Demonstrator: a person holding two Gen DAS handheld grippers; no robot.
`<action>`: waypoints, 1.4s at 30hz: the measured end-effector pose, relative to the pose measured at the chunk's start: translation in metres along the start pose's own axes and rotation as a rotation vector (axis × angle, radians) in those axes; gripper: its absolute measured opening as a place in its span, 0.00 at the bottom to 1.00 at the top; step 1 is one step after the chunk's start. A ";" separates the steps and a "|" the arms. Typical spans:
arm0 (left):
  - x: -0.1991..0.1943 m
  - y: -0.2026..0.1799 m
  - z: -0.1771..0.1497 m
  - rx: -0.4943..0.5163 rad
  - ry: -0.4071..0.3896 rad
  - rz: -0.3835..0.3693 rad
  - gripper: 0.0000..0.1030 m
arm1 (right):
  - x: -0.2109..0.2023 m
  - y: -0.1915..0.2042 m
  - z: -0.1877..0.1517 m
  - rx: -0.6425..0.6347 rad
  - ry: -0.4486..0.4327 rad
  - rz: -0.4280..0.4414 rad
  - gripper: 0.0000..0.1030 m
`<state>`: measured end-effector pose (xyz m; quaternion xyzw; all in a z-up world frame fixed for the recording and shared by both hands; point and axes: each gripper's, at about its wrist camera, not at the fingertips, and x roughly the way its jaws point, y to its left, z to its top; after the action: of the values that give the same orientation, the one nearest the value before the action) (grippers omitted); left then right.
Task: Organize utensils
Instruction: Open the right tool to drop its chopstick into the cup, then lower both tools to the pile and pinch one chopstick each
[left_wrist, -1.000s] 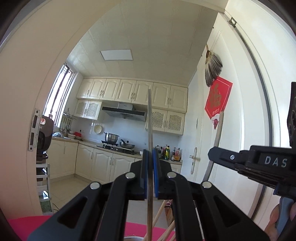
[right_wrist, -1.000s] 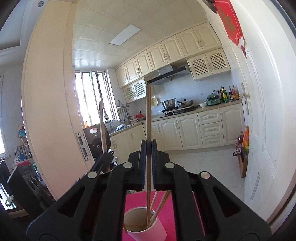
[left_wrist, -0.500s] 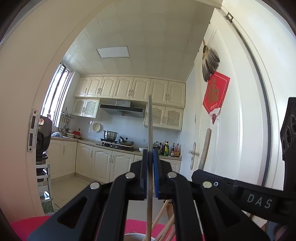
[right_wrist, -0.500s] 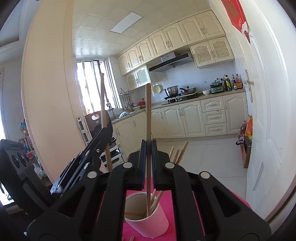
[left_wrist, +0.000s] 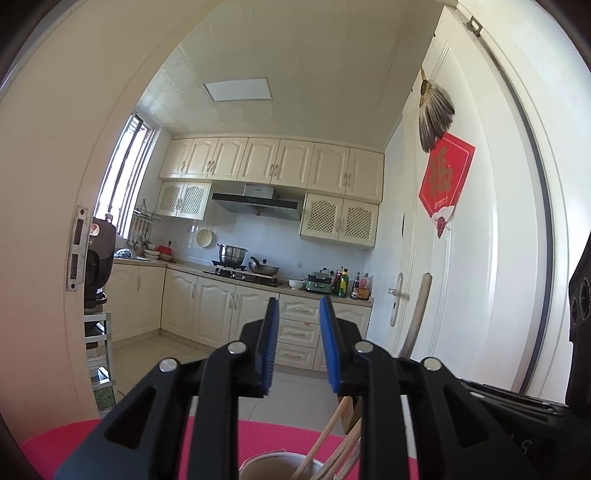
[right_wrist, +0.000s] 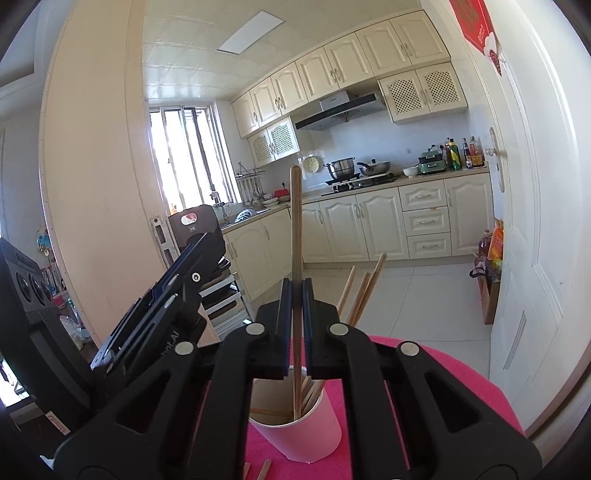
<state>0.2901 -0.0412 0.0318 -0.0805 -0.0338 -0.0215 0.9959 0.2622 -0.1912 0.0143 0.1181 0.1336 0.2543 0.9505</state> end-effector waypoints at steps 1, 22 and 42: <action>0.001 0.002 0.001 -0.006 0.016 -0.008 0.22 | 0.001 0.000 -0.002 0.004 0.005 0.002 0.06; -0.050 0.036 0.017 0.060 0.115 0.053 0.52 | -0.015 0.026 -0.009 -0.038 0.015 -0.076 0.40; -0.110 0.089 -0.036 0.044 0.661 0.051 0.58 | -0.061 0.058 -0.069 -0.138 0.337 -0.093 0.40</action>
<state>0.1868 0.0446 -0.0253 -0.0486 0.2929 -0.0210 0.9547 0.1629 -0.1633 -0.0218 0.0019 0.2782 0.2349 0.9313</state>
